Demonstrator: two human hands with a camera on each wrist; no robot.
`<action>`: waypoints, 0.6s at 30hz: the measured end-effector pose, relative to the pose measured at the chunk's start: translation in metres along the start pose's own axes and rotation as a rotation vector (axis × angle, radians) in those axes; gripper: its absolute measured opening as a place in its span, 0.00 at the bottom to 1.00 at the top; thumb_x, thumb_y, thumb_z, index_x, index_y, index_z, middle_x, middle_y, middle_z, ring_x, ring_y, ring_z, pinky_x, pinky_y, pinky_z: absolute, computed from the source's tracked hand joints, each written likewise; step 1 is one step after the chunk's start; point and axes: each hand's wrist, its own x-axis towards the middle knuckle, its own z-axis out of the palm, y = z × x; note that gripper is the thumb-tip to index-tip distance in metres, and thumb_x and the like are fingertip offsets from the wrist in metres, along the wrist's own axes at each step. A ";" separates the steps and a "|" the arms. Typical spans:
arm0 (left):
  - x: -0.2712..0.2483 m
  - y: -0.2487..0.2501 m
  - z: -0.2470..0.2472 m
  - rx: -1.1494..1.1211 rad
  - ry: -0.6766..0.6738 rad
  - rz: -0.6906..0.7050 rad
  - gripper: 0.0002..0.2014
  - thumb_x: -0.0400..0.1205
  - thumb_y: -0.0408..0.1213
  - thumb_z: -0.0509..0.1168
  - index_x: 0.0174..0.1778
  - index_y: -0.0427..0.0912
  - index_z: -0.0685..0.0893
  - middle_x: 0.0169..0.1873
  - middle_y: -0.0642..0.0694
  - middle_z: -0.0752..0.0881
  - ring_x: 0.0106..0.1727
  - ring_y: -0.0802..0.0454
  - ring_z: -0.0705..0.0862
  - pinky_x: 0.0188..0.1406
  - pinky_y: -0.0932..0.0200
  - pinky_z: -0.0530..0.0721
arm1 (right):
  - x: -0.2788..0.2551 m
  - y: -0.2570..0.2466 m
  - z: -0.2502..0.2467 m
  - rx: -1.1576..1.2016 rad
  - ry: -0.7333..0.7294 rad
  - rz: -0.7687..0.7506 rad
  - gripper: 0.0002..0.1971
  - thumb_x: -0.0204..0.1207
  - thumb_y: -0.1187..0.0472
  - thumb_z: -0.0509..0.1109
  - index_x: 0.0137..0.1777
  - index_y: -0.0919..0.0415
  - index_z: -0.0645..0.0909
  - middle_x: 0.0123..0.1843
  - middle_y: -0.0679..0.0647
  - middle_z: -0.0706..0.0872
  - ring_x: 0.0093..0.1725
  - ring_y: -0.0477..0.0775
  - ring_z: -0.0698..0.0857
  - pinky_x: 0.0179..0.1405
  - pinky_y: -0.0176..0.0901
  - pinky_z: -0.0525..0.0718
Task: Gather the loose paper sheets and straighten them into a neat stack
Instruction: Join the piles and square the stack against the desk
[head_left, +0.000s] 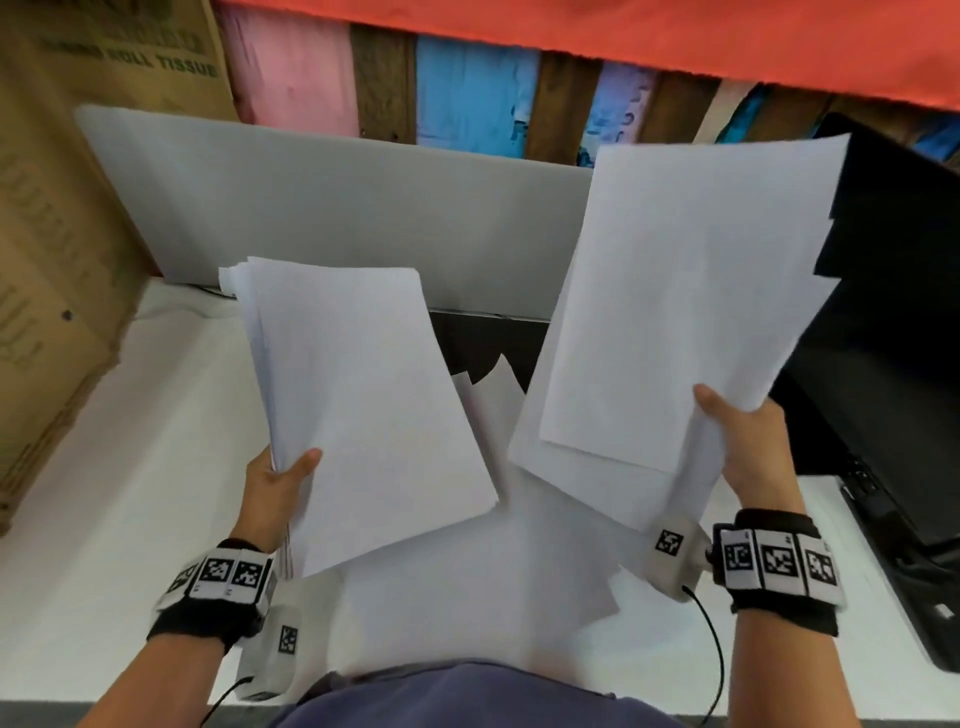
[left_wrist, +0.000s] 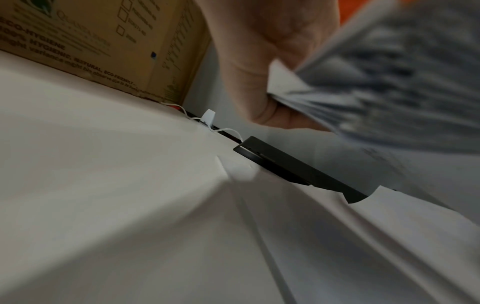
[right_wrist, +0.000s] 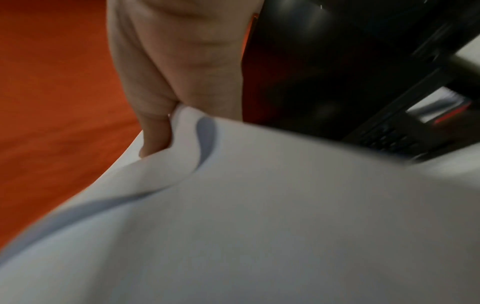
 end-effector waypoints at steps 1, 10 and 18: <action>-0.001 0.000 0.002 0.000 -0.014 -0.006 0.14 0.80 0.27 0.63 0.63 0.32 0.77 0.50 0.42 0.84 0.44 0.46 0.83 0.58 0.50 0.77 | -0.003 -0.008 0.007 0.054 -0.038 -0.004 0.15 0.74 0.64 0.72 0.60 0.60 0.80 0.52 0.53 0.86 0.53 0.58 0.85 0.53 0.49 0.80; -0.016 0.010 0.022 0.078 -0.114 -0.014 0.16 0.80 0.23 0.62 0.63 0.20 0.75 0.39 0.48 0.88 0.52 0.36 0.83 0.47 0.62 0.83 | -0.030 -0.066 0.069 0.556 -0.301 -0.010 0.11 0.78 0.71 0.63 0.56 0.58 0.79 0.43 0.43 0.92 0.44 0.42 0.90 0.43 0.37 0.88; -0.012 0.013 0.035 0.063 -0.199 0.005 0.08 0.81 0.23 0.59 0.45 0.38 0.82 0.28 0.51 0.85 0.32 0.58 0.84 0.34 0.64 0.83 | -0.035 0.021 0.130 0.048 -0.374 0.279 0.23 0.69 0.69 0.75 0.65 0.69 0.78 0.62 0.63 0.84 0.53 0.59 0.85 0.51 0.48 0.84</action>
